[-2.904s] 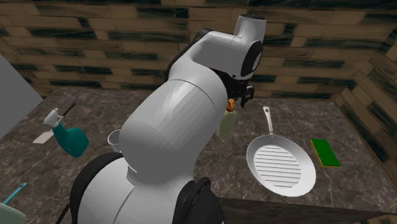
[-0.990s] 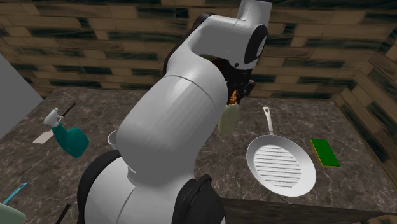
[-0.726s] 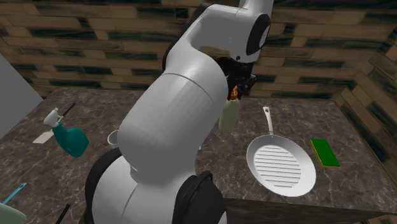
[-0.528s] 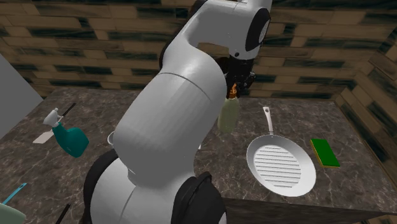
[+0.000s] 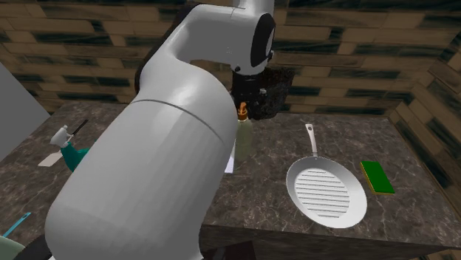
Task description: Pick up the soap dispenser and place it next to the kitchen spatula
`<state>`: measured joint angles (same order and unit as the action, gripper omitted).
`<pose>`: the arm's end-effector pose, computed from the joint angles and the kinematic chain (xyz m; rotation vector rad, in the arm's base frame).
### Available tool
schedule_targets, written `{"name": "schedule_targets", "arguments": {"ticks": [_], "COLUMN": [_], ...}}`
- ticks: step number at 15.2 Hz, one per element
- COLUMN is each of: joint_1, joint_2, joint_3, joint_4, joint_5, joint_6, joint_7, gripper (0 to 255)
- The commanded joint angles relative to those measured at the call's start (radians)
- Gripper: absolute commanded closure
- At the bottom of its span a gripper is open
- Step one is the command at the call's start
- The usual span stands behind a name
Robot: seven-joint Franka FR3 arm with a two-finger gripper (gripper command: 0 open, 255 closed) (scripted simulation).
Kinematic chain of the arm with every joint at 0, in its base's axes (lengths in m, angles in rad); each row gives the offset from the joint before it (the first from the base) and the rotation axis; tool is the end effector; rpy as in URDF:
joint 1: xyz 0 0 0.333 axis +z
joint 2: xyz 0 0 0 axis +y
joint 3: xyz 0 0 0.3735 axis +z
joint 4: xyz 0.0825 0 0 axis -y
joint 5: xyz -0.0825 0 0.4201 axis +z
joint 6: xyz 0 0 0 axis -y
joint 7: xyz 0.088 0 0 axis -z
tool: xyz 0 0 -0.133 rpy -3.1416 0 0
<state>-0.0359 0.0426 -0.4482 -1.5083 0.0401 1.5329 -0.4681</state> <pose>0.5373 -0.2693 0.6614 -3.1160 0.0226 0.0037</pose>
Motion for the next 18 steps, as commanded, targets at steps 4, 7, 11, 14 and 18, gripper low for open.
{"name": "schedule_targets", "arguments": {"ticks": [4,7,11,14,18], "joint_1": [0.069,0.101,0.138,0.165,0.2], "joint_2": [-0.138,-0.199,-0.264,-0.3,-0.332], "joint_3": [0.071,0.118,0.184,0.233,0.299], "joint_4": [-0.149,-0.215,-0.284,-0.323,-0.359], "joint_5": [-0.053,-0.068,-0.074,-0.07,-0.058], "joint_6": [0.026,0.034,0.041,0.044,0.047], "joint_7": [0.142,0.223,0.328,0.405,0.505], "gripper": [255,255,255,255,255]}}
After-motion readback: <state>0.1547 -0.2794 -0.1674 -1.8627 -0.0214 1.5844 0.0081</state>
